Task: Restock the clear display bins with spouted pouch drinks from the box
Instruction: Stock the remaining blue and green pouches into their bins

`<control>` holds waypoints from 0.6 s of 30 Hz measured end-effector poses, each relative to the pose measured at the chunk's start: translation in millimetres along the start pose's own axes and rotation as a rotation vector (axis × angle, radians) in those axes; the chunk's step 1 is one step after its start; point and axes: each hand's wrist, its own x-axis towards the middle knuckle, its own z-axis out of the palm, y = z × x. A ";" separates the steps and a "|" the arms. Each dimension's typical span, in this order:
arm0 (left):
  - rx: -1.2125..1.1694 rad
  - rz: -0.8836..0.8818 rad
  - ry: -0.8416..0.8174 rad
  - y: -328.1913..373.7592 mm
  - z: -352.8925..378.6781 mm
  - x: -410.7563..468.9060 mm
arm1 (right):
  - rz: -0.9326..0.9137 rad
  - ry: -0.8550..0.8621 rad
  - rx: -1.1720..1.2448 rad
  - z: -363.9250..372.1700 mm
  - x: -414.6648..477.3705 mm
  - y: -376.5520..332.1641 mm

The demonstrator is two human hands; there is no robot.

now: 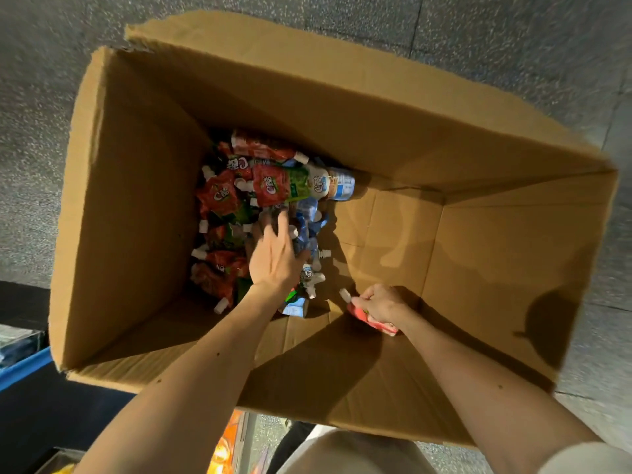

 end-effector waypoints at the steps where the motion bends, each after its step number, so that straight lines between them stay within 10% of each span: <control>1: -0.008 0.023 -0.035 -2.2 -0.1 4.7 | 0.014 -0.010 0.159 -0.4 1.6 -4.2; 9: -0.058 0.202 -0.194 -17.5 -8.3 21.9 | 0.098 0.007 1.045 1.1 23.3 -67.9; 18: -0.321 0.161 -0.178 -39.7 -22.0 15.4 | -0.024 0.024 0.600 19.7 19.4 -104.6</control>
